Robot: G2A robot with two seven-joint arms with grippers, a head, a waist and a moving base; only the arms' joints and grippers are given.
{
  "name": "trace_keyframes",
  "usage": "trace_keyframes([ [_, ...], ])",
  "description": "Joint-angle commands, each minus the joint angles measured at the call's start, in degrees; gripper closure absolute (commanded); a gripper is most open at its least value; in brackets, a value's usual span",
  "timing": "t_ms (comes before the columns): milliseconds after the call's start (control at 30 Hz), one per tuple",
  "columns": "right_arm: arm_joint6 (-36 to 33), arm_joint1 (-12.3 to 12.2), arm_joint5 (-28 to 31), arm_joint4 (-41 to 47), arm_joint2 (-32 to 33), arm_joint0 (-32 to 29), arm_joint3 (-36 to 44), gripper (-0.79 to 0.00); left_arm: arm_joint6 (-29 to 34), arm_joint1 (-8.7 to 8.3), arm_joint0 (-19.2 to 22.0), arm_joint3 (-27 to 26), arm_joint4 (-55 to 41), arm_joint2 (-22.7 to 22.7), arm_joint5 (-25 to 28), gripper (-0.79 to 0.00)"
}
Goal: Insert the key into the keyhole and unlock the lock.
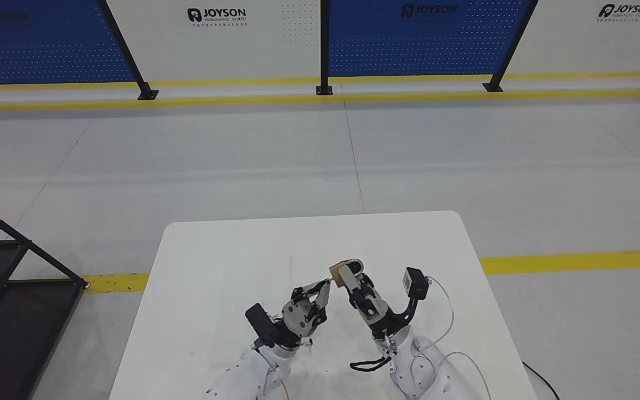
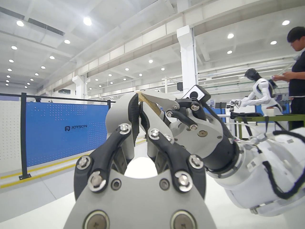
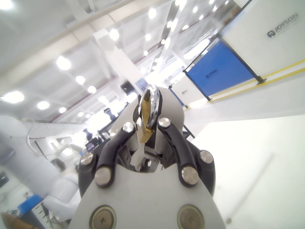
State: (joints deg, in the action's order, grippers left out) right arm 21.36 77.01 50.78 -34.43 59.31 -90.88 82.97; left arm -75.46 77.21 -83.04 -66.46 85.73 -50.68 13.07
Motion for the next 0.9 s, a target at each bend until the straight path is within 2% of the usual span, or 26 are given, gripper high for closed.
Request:
trace_keyframes([
  [0, -0.09, 0.02, -0.01, -0.03, 0.03, -0.02, 0.02, 0.000, -0.73, 0.13, 0.37, 0.53, 0.88, 0.06, -2.61, 0.000],
  [167, -0.20, 0.08, -0.04, -0.03, 0.09, -0.07, 0.08, 0.000, -2.22, 0.43, 1.15, 2.02, 2.39, 0.14, -7.27, 0.000],
  [300, -0.33, 0.14, -0.16, 0.05, 0.10, -0.09, 0.10, 0.000, -3.02, 0.61, 1.55, 2.94, 2.66, 0.38, -8.16, 0.000],
  [367, -0.40, 0.16, -0.19, 0.08, 0.12, -0.10, 0.12, 0.000, -3.85, 0.62, 1.78, 3.31, 3.54, 0.05, -10.52, 0.000],
  [633, -0.45, 0.27, -0.20, 0.11, 0.17, -0.17, 0.16, 0.000, -4.52, 0.85, 2.00, 4.23, 2.83, 0.70, -8.36, 0.000],
  [667, -0.44, 0.28, -0.19, 0.13, 0.18, -0.16, 0.15, 0.000, -4.64, 0.86, 1.99, 4.26, 2.43, 0.67, -7.83, -0.366],
  [700, -0.45, 0.29, -0.19, 0.13, 0.19, -0.14, 0.13, 0.000, -4.76, 0.87, 1.92, 4.24, 2.03, 0.67, -7.27, -0.785],
  [867, -0.40, 0.37, -0.31, 0.21, 0.29, -0.06, 0.02, 0.000, -5.71, 0.52, 1.38, 3.76, 0.54, 0.24, -2.24, -0.785],
])
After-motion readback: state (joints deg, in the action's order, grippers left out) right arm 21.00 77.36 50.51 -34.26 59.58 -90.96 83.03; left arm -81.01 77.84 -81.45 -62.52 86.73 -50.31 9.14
